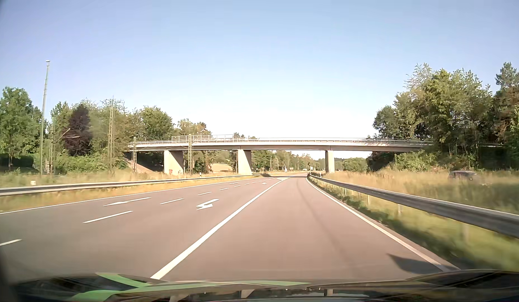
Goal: Follow the waypoints while adhering to traffic rules and regulations
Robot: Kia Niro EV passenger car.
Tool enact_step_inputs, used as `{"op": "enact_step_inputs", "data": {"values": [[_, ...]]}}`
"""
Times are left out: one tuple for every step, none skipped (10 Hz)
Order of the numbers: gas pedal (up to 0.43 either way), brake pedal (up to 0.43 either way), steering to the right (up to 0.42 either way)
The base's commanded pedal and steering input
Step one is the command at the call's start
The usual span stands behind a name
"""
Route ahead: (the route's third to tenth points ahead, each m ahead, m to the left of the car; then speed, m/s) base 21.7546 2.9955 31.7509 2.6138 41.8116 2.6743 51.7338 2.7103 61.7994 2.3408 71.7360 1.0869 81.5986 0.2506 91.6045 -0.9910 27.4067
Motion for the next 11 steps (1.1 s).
{"op": "enact_step_inputs", "data": {"values": [[0.319, 0.000, 0.006], [0.331, 0.000, 0.006], [0.339, 0.000, 0.006], [0.339, 0.000, 0.006], [0.339, 0.000, 0.006], [0.339, 0.000, 0.005], [0.319, 0.000, 0.005], [0.280, 0.000, 0.005], [0.280, 0.000, 0.005], [0.280, 0.000, 0.005], [0.280, 0.000, 0.005]]}}
